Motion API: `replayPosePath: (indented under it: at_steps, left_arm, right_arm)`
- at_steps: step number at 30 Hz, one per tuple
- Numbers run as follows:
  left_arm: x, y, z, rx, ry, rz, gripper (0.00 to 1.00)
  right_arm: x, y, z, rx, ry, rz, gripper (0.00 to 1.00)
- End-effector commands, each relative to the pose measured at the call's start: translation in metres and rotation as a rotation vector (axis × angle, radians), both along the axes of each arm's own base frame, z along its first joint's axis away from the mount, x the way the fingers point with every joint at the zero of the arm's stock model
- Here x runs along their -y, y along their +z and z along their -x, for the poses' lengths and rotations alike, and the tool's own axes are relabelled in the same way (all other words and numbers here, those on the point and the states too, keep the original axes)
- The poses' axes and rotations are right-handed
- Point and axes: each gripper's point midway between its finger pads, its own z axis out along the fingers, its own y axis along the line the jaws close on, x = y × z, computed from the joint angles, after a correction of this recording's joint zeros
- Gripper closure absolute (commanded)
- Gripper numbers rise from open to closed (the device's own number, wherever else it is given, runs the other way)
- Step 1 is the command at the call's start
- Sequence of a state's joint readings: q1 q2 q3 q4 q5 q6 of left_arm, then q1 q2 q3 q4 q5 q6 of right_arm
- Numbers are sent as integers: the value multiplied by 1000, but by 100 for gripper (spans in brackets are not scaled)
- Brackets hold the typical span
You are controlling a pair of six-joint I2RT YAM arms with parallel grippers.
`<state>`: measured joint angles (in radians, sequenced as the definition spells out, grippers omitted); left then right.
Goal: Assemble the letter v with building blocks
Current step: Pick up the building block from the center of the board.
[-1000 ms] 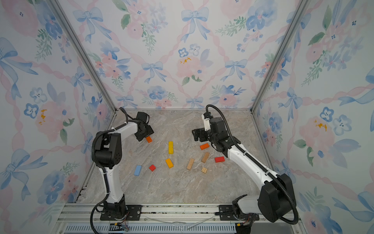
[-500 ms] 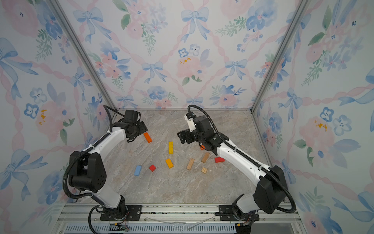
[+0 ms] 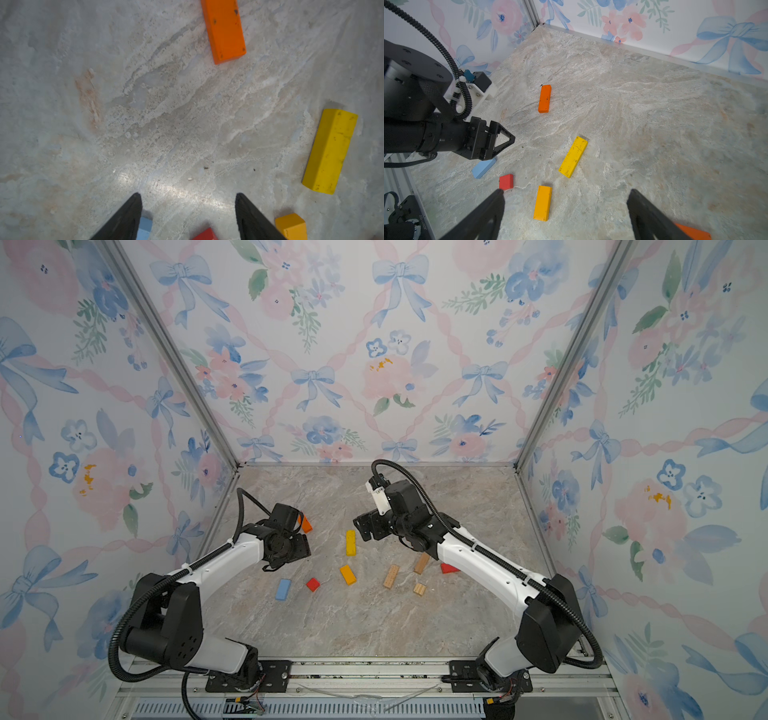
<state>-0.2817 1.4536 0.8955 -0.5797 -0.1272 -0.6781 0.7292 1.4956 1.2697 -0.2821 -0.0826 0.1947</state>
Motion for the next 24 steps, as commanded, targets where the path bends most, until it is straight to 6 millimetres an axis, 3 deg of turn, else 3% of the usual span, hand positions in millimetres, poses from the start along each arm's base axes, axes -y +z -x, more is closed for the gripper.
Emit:
replayPosePath:
  at_steps: [1, 9, 16, 24]
  left_arm:
    - [-9, -7, 24, -40, 32, -26, 28]
    - [-24, -25, 63, -82, 77, -47, 30]
    - [-31, -39, 76, -128, 81, -81, 31]
    - [-38, -52, 85, -180, 87, -123, 36]
  right_arm:
    - [-4, 5, 7, -9, 17, -3, 6]
    - [-6, -11, 14, -49, 24, 2, 6]
    - [-20, -24, 22, -100, 59, -8, 7]
    - [-52, -48, 39, -189, 138, -10, 10]
